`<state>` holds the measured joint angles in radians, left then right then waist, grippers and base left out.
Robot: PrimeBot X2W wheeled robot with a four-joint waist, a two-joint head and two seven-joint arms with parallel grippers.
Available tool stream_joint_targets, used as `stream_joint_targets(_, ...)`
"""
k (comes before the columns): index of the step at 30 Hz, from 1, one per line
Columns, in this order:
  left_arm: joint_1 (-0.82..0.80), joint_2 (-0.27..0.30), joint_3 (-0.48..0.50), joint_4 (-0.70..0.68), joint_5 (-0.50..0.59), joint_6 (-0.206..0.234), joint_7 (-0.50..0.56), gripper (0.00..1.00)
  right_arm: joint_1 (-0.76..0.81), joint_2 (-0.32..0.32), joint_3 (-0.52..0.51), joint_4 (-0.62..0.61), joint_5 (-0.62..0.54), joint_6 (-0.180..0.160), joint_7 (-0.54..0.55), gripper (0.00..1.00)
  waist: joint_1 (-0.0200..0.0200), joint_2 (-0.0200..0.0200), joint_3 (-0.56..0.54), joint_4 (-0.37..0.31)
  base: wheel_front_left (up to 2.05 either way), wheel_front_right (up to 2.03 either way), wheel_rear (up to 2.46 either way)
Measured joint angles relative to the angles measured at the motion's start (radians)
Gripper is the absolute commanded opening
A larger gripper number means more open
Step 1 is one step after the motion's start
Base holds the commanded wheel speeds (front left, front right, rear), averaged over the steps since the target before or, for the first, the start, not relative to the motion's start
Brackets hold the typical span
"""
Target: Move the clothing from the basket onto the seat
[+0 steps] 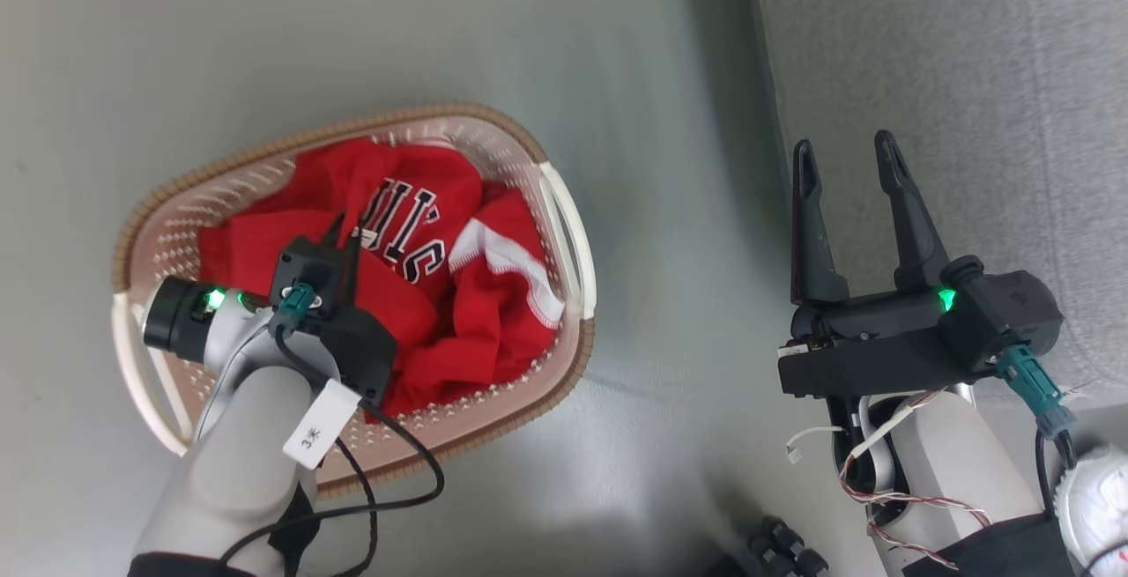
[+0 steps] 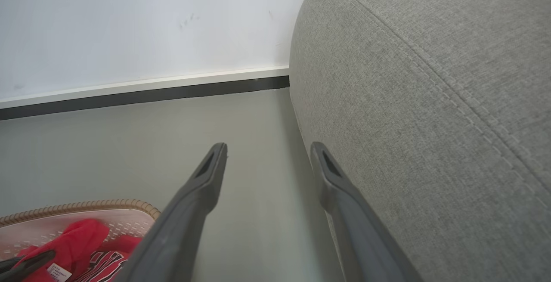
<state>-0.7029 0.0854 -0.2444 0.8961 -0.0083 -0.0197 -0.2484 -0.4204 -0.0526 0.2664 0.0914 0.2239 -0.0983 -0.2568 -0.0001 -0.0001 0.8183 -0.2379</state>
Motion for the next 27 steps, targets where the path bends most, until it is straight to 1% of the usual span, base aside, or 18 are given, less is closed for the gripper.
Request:
stream_joint_targets(5, 0.035, -0.001, -0.006, -0.038, -0.022, -0.053, -0.001, 0.0, 0.0, 0.0, -0.002, 0.027, 0.017, -0.004, 0.0, 1.0, 0.0, 0.0, -0.06, 0.01, 0.0, 0.0, 0.0)
stream_joint_targets(10, 0.051, -0.009, -0.036, -0.104, -0.034, -0.086, -0.001, 0.0, -0.001, 0.0, -0.01, 0.06, 0.021, -0.004, 0.0, 1.0, 0.0, 0.0, -0.127, 0.025, 0.0, 0.0, 0.0)
stream_joint_targets(14, 0.06, -0.015, -0.059, -0.173, -0.04, -0.096, -0.001, 0.0, -0.005, 0.0, -0.01, 0.09, 0.029, 0.003, 0.0, 1.0, 0.0, 0.0, -0.183, 0.041, 0.0, 0.0, 0.0)
stream_joint_targets(15, 0.06, -0.015, -0.059, -0.173, -0.04, -0.096, -0.001, 0.0, -0.005, 0.0, -0.01, 0.09, 0.029, 0.003, 0.0, 1.0, 0.0, 0.0, -0.183, 0.041, 0.0, 0.0, 0.0)
stream_joint_targets(19, 0.077, -0.014, -0.07, -0.247, -0.054, -0.104, -0.001, 0.0, -0.025, 0.0, -0.007, 0.119, 0.035, 0.017, 0.0, 1.0, -0.0001, -0.0001, -0.24, 0.057, 0.0, 0.0, 0.0)
stream_joint_targets(23, 0.082, -0.005, -0.084, -0.311, -0.067, -0.104, -0.001, 0.0, -0.026, -0.001, 0.012, 0.156, 0.053, 0.028, 0.0, 1.0, -0.0001, 0.0, -0.298, 0.072, 0.0, 0.0, 0.0)
stream_joint_targets(27, 0.102, 0.012, -0.086, -0.356, -0.1, -0.105, -0.002, 0.0, -0.027, -0.001, 0.046, 0.185, 0.082, 0.029, 0.0, 1.0, 0.0, 0.0, -0.358, 0.085, 0.0, 0.0, 0.0)
